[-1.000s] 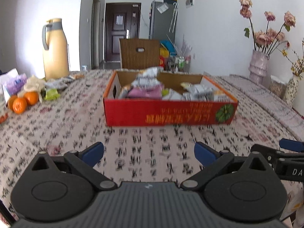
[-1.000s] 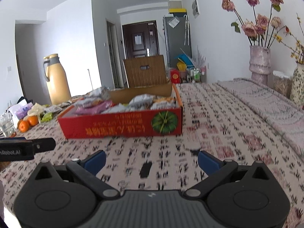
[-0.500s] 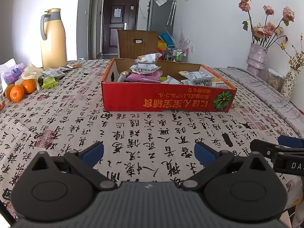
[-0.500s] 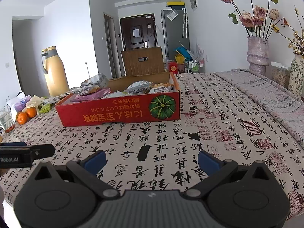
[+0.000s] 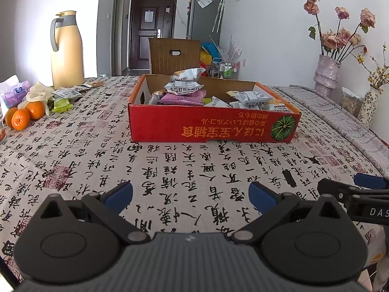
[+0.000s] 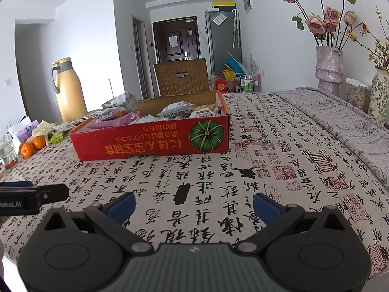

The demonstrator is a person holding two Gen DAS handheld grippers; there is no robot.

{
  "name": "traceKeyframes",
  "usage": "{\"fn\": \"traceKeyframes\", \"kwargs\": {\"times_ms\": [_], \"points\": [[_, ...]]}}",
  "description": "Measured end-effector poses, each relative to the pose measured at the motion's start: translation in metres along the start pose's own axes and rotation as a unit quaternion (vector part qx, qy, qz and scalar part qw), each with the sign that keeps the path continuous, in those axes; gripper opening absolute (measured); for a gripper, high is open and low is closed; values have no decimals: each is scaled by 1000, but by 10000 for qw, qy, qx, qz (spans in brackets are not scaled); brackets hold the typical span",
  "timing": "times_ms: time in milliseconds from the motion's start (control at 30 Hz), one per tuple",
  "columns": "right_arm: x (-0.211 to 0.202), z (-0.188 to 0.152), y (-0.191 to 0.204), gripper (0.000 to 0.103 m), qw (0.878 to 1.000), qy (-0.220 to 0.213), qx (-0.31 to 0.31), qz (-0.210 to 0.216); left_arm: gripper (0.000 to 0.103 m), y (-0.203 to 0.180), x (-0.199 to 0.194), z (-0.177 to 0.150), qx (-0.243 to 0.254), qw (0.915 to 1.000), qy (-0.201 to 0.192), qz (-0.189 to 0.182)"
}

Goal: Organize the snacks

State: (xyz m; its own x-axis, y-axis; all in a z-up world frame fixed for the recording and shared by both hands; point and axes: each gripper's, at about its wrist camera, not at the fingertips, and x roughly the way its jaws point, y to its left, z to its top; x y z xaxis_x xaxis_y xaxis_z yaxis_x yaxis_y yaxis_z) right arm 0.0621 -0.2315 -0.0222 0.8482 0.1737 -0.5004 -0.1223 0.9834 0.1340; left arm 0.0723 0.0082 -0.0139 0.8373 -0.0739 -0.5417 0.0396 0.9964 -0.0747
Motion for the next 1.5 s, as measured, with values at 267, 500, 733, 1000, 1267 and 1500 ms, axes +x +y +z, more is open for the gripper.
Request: {"fn": "traceKeyframes", "kwargs": {"times_ms": [267,500,733,1000,1267,1500], "points": [[0,0,0,103,10000,2,-4,-3,103,0,0,0,1,10000,-2,-3],[0,0,0,103,10000,5,-5,-2,103,0,-1,0,3,10000,-5,-7],[0,0,0,103,10000,6,-6,-2,103,-1,-1,-1,5,10000,-11,-19],[0,0,0,103,10000,8,-6,-4,103,-2,-2,-1,10,10000,-14,-20],[0,0,0,103,10000,9,-8,-4,103,-3,-2,-1,12,10000,-15,-20],[0,0,0,103,10000,15,-7,-7,103,-3,-3,0,19,10000,-20,-29]]}}
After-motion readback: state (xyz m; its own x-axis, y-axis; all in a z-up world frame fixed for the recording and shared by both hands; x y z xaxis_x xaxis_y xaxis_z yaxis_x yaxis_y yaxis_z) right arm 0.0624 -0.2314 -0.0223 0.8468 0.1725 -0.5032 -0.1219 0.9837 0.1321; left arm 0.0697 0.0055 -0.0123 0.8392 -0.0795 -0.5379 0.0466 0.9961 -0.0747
